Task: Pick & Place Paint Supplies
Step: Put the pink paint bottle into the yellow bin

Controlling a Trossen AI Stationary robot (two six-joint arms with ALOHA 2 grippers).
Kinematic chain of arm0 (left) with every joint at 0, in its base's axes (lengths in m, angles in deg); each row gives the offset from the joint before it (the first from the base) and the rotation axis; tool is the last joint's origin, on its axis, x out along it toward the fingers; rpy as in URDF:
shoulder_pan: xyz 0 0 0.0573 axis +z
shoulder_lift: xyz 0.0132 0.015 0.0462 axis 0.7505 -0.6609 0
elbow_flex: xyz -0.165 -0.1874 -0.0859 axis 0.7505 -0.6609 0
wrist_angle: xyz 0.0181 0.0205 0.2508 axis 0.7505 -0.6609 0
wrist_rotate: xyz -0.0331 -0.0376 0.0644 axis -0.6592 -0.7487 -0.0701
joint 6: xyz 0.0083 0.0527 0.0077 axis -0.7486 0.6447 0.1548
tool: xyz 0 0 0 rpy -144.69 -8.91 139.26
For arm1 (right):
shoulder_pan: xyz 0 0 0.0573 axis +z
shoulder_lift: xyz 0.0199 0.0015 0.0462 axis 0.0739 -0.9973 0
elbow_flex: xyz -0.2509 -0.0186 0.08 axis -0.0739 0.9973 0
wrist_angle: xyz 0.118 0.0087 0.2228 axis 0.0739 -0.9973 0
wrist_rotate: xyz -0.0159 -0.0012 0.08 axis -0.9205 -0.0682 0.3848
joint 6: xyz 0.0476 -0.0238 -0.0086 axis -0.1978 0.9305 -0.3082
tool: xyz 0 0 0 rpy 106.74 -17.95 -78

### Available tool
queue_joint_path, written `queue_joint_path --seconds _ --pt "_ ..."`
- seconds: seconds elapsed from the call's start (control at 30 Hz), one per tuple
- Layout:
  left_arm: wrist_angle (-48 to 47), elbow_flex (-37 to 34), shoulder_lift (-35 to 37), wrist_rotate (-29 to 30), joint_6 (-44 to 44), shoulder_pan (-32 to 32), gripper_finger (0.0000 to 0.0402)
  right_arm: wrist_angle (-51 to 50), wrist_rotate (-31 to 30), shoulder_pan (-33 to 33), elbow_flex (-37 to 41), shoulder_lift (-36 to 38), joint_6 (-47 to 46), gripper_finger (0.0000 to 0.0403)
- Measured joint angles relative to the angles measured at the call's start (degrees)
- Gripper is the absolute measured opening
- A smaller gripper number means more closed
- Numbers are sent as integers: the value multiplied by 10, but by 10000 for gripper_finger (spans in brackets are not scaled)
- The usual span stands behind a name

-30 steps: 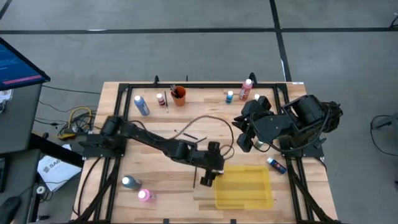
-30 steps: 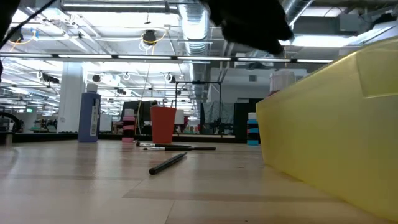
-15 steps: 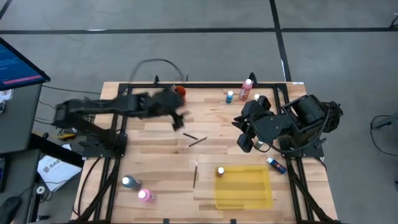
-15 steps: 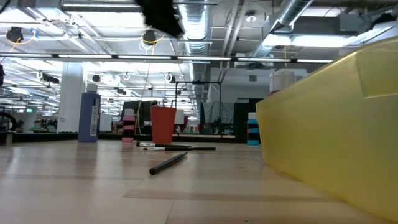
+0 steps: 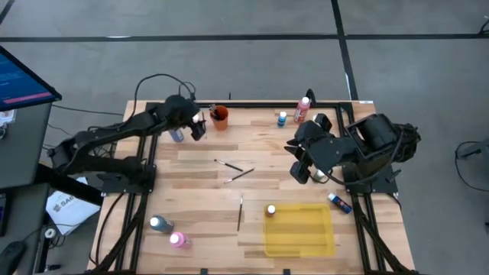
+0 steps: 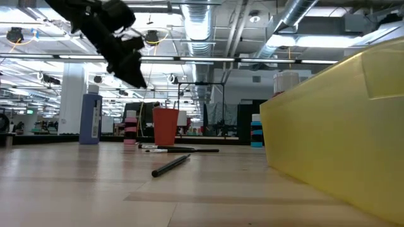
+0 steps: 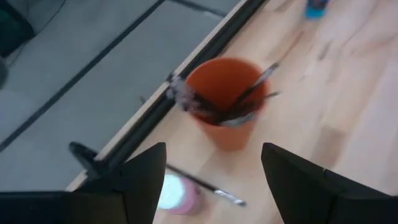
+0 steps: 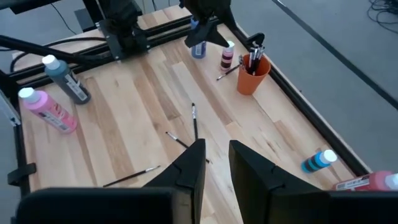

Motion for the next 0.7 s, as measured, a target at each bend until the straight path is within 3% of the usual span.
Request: queue_joint_path --seconds 0.47,0.7 --pt "27 1 -124 -4 23 56 257 0 0 -19 0 1 25 68" --pt "34 1 -139 -4 21 55 256 0 0 -19 0 2 39 68"
